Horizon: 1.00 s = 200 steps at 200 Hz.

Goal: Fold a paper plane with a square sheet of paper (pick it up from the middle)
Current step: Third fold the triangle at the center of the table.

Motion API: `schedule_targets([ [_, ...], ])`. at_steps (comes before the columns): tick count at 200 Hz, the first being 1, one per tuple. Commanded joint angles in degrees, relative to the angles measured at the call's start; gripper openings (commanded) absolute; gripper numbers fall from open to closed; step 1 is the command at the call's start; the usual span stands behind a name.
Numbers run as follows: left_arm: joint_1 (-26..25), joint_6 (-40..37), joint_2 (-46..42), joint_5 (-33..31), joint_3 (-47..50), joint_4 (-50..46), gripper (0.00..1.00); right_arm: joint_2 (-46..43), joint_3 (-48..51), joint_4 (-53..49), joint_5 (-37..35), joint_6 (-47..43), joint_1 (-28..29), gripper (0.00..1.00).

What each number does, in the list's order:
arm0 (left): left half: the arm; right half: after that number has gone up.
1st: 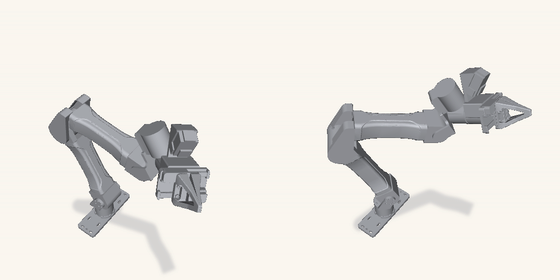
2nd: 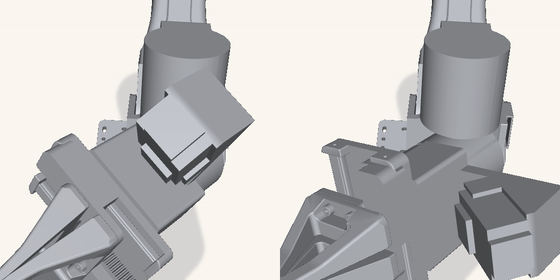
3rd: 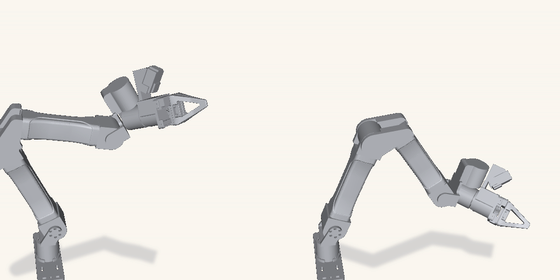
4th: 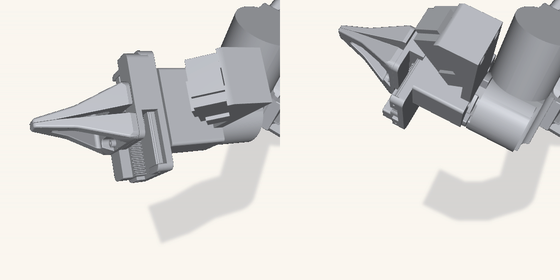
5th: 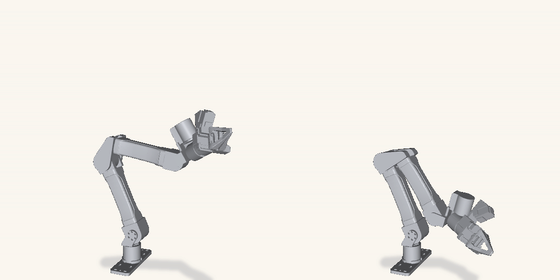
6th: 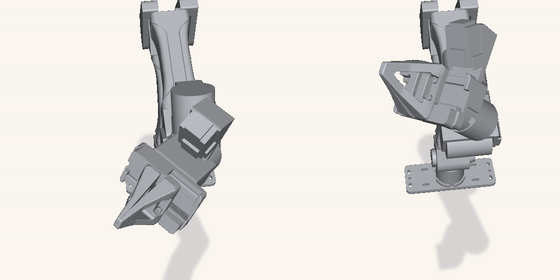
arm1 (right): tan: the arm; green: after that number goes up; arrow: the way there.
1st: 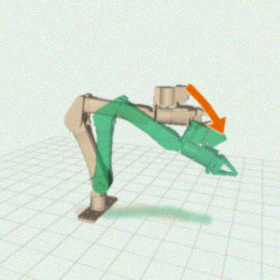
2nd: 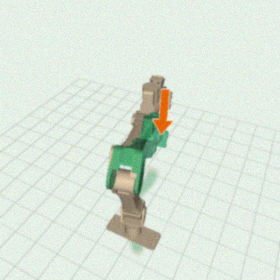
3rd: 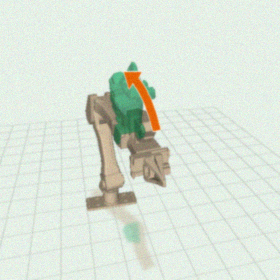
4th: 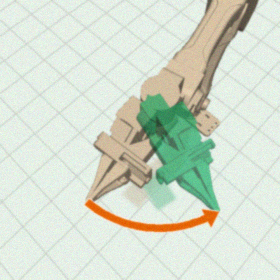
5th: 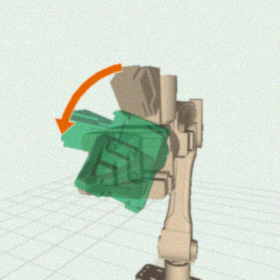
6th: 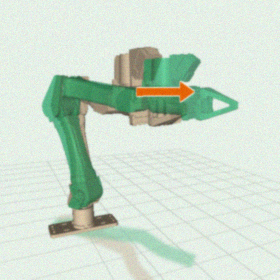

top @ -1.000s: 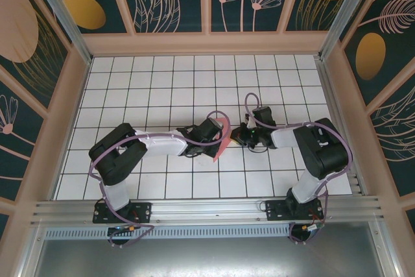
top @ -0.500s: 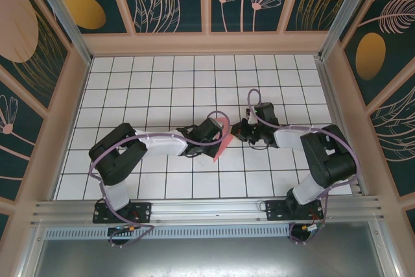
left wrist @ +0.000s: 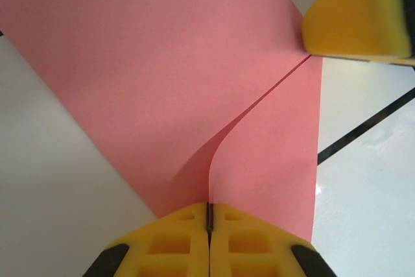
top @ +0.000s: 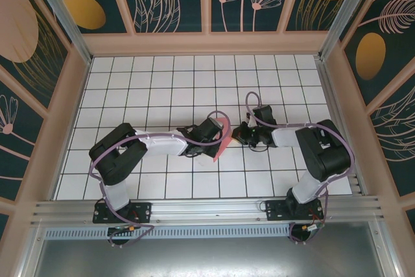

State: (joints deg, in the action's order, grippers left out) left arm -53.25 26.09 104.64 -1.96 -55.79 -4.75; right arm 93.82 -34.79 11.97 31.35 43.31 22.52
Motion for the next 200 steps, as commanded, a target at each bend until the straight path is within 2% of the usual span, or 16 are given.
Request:
schedule_targets([
  [1, 0.2, -0.9, 2.2, -1.0, 0.4, -4.2, 0.06, -4.0, -1.4, -0.8, 0.2, -1.6, 0.3, 0.0],
  [59, 0.1, -0.8, 2.1, -1.1, 0.4, -4.4, 0.07, -1.1, 0.2, 6.3, 3.9, 2.5, 3.7, 0.0],
  [128, 0.1, -0.9, 1.8, -1.1, -1.6, -4.5, 0.08, 4.1, 2.8, 6.9, 0.6, 1.4, 4.2, 0.0],
  [144, 0.1, -0.5, 1.3, -1.7, -1.8, -4.8, 0.11, 4.5, 2.9, 6.0, -0.4, 0.9, 4.3, 0.0],
  [177, 0.1, 0.4, -2.4, -2.9, -2.4, -4.7, 0.24, 4.3, 3.2, 4.4, -1.6, -0.2, 4.1, 0.0],
  [200, 0.1, 0.1, -3.6, -3.7, -3.2, -4.9, 0.25, 4.4, 3.0, 4.1, -1.7, -0.5, 4.1, 0.0],
])
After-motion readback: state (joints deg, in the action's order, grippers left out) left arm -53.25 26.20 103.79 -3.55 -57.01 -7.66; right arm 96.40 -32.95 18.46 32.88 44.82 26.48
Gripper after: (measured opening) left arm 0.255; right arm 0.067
